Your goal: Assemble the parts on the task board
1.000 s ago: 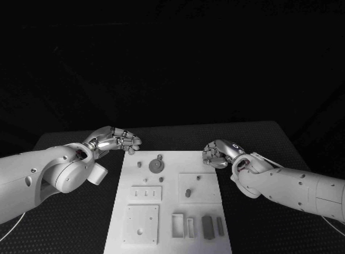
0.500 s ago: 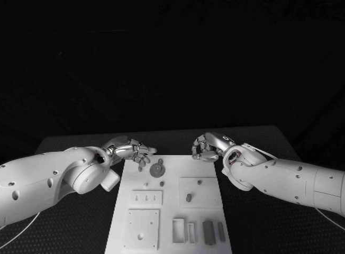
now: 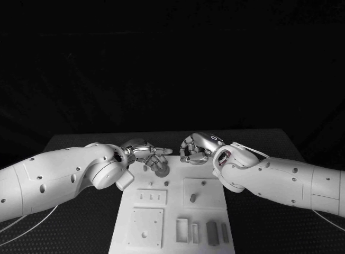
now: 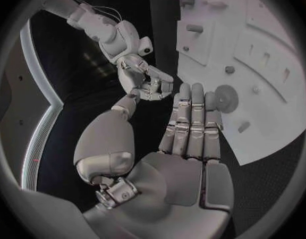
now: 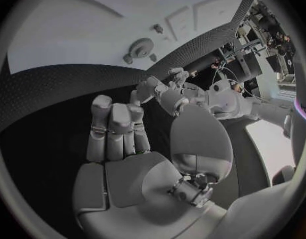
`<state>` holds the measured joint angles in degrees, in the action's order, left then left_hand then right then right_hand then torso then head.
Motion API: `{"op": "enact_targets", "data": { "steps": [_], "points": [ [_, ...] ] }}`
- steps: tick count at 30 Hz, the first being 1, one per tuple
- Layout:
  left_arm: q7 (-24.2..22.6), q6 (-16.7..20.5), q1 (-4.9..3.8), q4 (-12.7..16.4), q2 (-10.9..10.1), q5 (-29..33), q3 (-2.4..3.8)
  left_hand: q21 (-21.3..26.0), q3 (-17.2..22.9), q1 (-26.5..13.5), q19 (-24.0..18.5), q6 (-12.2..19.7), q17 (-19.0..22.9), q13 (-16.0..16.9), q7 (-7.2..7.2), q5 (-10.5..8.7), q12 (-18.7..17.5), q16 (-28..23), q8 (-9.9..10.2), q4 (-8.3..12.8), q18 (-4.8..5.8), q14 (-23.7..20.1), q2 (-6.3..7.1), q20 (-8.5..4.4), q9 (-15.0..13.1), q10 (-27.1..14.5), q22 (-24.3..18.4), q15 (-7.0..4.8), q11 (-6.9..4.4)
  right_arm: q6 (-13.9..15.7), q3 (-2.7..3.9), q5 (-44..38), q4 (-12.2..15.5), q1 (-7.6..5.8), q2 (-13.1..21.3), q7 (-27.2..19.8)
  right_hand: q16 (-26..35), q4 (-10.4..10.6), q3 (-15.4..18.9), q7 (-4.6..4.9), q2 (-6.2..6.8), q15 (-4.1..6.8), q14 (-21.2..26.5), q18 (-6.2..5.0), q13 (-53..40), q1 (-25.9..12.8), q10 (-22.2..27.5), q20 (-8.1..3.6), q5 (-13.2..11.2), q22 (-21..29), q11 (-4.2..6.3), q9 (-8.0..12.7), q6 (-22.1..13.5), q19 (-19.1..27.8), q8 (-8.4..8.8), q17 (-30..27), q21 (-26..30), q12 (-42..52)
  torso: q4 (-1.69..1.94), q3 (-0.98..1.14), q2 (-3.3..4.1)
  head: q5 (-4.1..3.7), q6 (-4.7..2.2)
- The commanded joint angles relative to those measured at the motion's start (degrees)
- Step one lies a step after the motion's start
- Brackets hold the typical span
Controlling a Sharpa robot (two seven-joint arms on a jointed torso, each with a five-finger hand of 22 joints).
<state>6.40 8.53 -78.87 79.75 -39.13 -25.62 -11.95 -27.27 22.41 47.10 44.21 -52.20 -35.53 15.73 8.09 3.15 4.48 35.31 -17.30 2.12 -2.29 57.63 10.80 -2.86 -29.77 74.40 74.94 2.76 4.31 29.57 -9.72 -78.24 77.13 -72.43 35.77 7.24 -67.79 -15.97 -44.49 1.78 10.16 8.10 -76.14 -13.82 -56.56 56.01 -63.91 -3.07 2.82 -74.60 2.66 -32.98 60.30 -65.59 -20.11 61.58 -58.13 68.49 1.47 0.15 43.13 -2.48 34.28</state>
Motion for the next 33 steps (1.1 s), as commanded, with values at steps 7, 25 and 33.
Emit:
{"op": "enact_targets", "data": {
  "steps": [7, 25, 33],
  "points": [
    [4.41, 1.61, -0.06, -0.38, 2.02, -4.36, 0.03, 0.04, -2.63, 2.59, -0.41, -0.30, 0.03, 0.12, -0.08, -0.25, -0.31, -0.14, 0.32, 3.51, -0.26, -0.56, -2.33, 0.08, 0.09, -0.71, 0.67, 0.10, 0.07, -1.35, 0.02, -2.74, 1.56, -0.01, -1.26, 1.05, -0.06, 0.14, 0.42, 1.68, 0.12, 0.38, -0.10, -1.18, -0.11, -0.95, -0.26, 0.10, 0.10, -0.08, 0.10, -0.68, 2.99, 0.03, -0.02, -0.02, -0.33, 0.02, -0.01, -0.02, 0.06, 0.76, 0.16],
    [3.93, 1.59, -0.03, -0.71, 3.12, -4.46, 0.02, 0.22, -4.95, 0.77, -0.28, -3.12, 0.22, 1.05, -1.16, -0.10, 0.57, -0.01, -0.23, 2.93, -0.25, 0.02, -5.05, -0.16, 0.07, 1.12, 0.33, -0.18, -1.07, -2.21, 0.03, -3.63, 2.35, -0.01, -3.02, 1.26, -0.09, 0.27, 0.56, 1.66, 0.19, 0.40, -0.13, -1.18, -0.15, -1.15, -0.32, 0.08, 0.16, -0.08, 0.12, -0.69, 3.06, -0.01, 0.05, -0.03, -0.36, 0.00, -0.08, 0.02, 0.01, 0.74, 0.47],
    [4.59, 0.78, -0.03, -0.57, 3.05, -4.77, 0.02, 0.14, -5.06, 2.66, -0.11, -5.56, -0.36, 2.13, -2.11, 2.15, 2.14, 1.35, -0.92, 3.94, 0.04, 1.14, -6.21, -0.53, -0.14, 3.18, 0.30, -0.82, -2.12, -2.24, 0.03, -3.64, 2.30, -0.01, -3.21, 1.24, -0.09, 0.29, 0.56, 1.66, 0.18, 0.40, -0.13, -1.18, -0.16, -1.16, -0.32, 0.08, 0.17, -0.07, 0.12, -0.69, 3.07, -0.01, 0.06, -0.04, -0.36, -0.01, -0.07, 0.02, 0.02, 0.67, 0.55]
  ]
}}
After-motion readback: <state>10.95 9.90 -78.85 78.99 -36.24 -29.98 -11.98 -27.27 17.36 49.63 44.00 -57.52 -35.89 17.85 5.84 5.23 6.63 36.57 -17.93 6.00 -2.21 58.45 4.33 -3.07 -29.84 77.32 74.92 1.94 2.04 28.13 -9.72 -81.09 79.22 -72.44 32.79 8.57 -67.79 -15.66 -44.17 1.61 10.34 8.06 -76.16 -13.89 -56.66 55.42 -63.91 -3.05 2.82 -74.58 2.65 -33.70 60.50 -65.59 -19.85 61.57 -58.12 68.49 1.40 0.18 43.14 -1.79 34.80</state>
